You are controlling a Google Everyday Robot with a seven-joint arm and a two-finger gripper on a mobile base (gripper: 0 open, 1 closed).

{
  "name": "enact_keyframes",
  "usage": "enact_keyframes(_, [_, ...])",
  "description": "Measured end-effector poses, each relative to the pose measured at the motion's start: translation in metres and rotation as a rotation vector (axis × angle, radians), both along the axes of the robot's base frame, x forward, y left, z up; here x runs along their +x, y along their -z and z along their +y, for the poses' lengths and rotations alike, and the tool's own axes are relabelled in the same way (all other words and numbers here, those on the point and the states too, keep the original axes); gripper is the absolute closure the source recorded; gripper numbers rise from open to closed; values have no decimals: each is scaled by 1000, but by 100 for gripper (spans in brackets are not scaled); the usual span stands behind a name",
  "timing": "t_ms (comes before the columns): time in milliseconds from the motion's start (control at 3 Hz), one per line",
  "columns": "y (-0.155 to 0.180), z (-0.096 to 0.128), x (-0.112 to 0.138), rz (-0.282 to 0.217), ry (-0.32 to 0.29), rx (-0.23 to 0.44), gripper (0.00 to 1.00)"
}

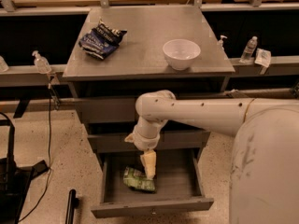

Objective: Pick green jalapeno chip bag from bottom drawer and place on counter

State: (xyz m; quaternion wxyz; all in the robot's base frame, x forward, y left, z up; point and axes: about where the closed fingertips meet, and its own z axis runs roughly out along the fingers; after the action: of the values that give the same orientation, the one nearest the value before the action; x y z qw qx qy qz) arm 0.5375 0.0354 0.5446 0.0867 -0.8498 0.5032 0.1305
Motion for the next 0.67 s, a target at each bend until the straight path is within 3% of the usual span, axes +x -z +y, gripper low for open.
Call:
enact_keyframes(333, [71,-11,8,-15,-39,87,0])
enact_keyframes(667, [106,-13,14,-38,-89,93,0])
